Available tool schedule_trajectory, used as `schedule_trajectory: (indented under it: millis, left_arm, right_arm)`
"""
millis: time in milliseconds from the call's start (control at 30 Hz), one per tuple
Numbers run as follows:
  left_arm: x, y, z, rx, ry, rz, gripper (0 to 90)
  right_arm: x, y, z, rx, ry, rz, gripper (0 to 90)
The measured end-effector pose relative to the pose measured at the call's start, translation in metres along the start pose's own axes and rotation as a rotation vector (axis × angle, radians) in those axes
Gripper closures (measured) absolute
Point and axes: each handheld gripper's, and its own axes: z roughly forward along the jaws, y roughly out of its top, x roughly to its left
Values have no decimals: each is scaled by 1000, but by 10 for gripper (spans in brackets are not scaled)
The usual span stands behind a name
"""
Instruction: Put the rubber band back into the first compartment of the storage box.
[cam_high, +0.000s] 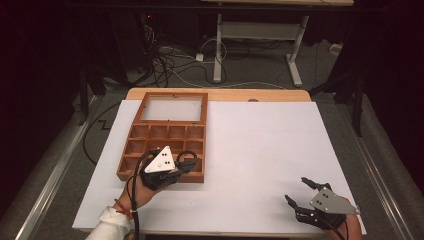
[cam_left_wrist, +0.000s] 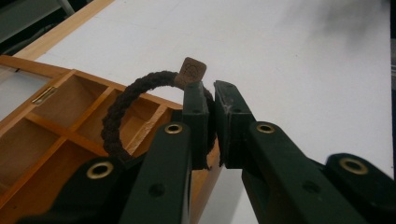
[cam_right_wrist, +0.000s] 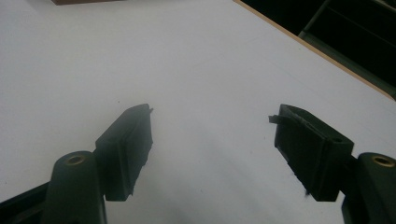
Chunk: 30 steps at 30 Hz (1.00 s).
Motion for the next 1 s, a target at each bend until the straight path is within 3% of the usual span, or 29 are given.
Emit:
schedule_trajectory:
  millis: [700, 1000]
  left_arm:
    - [39, -22, -33, -10, 133, -105, 819]
    - [47, -30, -41, 19, 194, -115, 818]
  right_arm:
    - [1, 0, 2, 7, 6, -4, 284]
    - [0, 0, 1, 6, -1, -5, 284]
